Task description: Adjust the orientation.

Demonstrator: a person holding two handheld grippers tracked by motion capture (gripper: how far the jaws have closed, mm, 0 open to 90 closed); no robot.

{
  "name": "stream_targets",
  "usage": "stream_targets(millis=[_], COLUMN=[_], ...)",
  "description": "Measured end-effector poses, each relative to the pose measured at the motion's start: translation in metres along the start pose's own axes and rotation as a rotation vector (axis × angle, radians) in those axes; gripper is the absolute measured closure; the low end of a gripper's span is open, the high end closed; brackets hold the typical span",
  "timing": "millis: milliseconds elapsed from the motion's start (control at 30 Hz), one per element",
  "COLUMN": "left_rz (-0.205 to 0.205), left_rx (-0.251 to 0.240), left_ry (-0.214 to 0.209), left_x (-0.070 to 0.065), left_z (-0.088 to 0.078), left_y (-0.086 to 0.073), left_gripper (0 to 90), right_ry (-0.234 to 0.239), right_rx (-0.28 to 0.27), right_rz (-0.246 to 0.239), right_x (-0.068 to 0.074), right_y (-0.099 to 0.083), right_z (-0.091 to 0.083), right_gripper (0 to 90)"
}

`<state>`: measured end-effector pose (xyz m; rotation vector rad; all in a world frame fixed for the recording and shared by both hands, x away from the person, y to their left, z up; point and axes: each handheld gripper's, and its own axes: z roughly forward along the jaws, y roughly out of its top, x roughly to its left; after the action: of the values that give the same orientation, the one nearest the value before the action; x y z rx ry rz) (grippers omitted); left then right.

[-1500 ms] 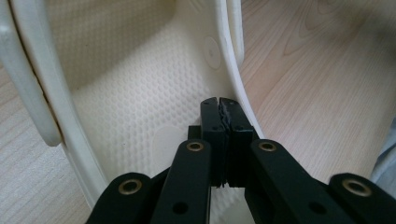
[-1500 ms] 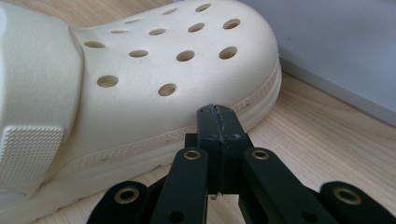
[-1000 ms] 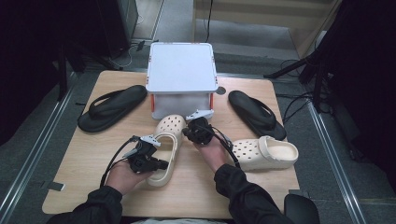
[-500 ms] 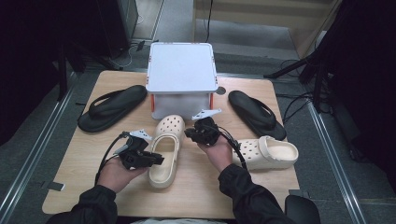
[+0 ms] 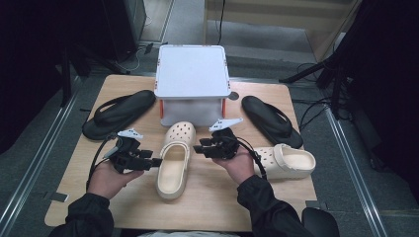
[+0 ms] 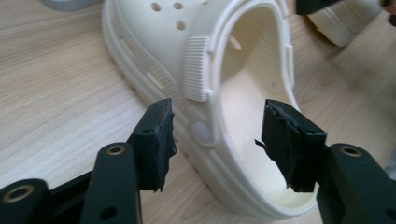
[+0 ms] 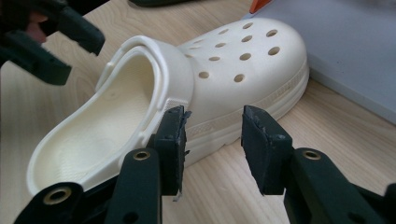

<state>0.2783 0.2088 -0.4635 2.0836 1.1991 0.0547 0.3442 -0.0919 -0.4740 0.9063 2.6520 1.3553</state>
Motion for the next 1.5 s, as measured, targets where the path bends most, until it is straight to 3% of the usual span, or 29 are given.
stream_targets(millis=[300,533,800,933,1267,1500], left_rz=[0.007,0.028,0.042,0.055,0.032,0.055], left_rx=[0.005,0.002,0.008,0.003,0.01,0.003], left_ry=[0.036,0.053,0.043,0.044,0.037,0.058], left_x=[0.014,0.018,0.024,0.023,0.028,0.028], left_z=[0.001,0.004,0.009,0.008,0.011,0.01], left_y=[-0.001,0.001,0.007,0.009,0.017,0.022], left_gripper=[38.0,37.4,38.0,38.3,40.5,41.0], right_ry=[0.019,0.001,-0.017,-0.041,-0.084,-0.125], right_rx=[0.001,0.029,0.017,0.012,0.008,-0.01], right_rz=[-0.006,-0.011,-0.025,-0.007,0.034,0.056], right_x=[0.004,-0.001,-0.001,-0.004,-0.011,-0.016], right_y=[-0.007,-0.02,-0.03,-0.038,-0.055,-0.067], right_z=[-0.021,-0.035,-0.059,-0.074,-0.103,-0.127], right_gripper=[59.9,59.6,59.6,59.6,59.9,61.0])
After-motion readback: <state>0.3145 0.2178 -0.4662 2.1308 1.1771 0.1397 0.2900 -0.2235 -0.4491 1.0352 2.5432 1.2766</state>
